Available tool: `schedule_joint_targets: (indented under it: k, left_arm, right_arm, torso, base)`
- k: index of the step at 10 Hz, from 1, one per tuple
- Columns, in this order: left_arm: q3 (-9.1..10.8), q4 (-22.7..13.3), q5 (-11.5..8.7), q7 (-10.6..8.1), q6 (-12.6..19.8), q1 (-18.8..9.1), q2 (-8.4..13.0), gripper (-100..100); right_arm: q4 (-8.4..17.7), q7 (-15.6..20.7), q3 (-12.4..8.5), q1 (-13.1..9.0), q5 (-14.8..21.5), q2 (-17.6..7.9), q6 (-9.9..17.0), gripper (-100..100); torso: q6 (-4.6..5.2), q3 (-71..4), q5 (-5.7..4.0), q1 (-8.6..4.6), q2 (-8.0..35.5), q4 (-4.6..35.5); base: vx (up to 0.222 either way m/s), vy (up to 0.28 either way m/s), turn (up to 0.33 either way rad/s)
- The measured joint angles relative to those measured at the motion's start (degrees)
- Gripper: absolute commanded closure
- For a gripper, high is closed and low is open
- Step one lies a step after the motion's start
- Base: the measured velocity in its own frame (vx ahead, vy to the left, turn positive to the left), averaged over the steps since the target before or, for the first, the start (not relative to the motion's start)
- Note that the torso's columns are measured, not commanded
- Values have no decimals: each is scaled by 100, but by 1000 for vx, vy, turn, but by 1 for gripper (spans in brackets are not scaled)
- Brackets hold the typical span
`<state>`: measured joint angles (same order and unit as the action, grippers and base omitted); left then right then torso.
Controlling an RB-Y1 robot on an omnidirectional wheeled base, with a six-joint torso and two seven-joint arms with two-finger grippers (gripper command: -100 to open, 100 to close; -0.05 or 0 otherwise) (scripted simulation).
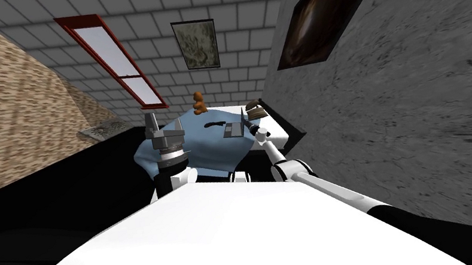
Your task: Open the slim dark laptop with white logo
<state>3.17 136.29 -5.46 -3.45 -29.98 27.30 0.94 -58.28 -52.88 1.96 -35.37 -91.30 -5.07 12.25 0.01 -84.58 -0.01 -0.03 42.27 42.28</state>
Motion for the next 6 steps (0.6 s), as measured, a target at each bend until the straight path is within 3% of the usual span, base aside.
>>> schedule_joint_targets:
  k: [2, 3, 4, 6]
  left_arm:
    - [0, 0, 0, 0, 0, 0, 0, 0]
    - [0, 0, 0, 0, 0, 0, 0, 0]
    - [-1, 0, 0, 0, 0, -1, 0, 0]
    - [-1, 0, 0, 0, 0, 0, -2, 0]
  right_arm:
    - [61, 112, -46, -32, -84, 39, 34, -100]
    - [60, 109, -46, -31, -83, 38, 33, 100]
    - [50, 110, -40, -42, -84, 46, 39, 100]
    - [340, 154, -57, -303, 227, -114, 133, 100]
  torso:
    - [-1, 2, 2, 7, 3, 1]
    - [-1, 2, 2, 6, 2, 1]
    - [4, -2, 1, 2, -5, -7]
    - [-15, -14, 8, 40, -20, -19]
  base:
    - [0, 0, 0]
    - [0, 0, 0]
    - [-43, 108, -36]
    - [-37, 182, -87]
